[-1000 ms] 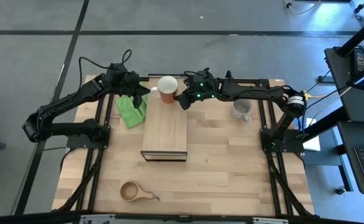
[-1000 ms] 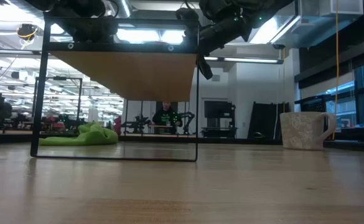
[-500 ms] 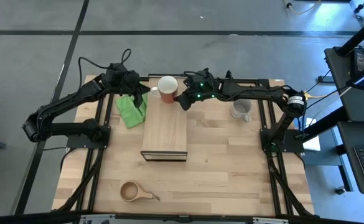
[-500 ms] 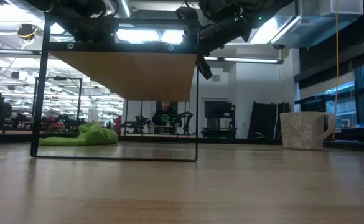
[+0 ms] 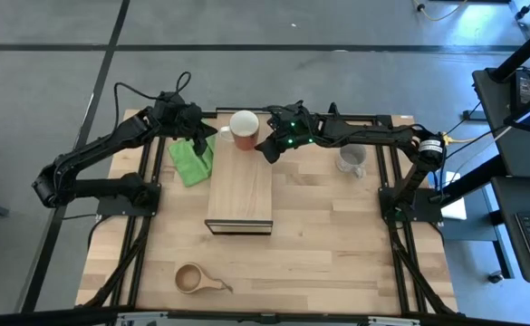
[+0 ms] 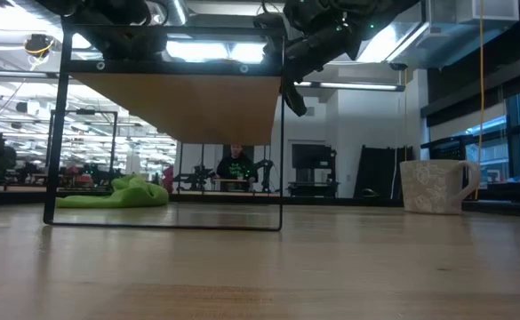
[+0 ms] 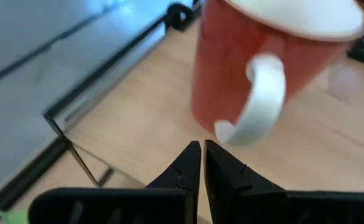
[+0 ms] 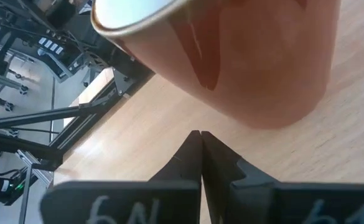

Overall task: Stack small to large cups/mugs on shelf
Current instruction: Put the red mug on the shelf

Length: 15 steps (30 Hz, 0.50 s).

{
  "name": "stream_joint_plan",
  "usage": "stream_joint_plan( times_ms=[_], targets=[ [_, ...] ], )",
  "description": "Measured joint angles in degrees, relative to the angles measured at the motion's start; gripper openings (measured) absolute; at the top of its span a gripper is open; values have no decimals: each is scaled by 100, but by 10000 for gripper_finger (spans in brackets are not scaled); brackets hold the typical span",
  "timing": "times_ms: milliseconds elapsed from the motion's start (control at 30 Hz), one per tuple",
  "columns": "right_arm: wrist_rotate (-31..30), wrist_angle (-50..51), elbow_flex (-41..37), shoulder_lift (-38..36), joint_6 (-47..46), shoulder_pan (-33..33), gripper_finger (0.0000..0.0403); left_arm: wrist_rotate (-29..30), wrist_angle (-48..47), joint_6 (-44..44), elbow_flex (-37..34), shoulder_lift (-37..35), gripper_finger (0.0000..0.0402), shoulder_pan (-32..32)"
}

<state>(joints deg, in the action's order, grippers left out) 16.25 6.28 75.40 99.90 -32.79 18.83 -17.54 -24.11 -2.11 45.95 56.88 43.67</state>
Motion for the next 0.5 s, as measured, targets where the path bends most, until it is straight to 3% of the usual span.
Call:
stream_joint_plan(
  times_ms=[500],
  targets=[
    [-159, -9, 0, 0, -142, -227, 4, 152, -83, 355, 2, -354, 14, -702]
  ],
)
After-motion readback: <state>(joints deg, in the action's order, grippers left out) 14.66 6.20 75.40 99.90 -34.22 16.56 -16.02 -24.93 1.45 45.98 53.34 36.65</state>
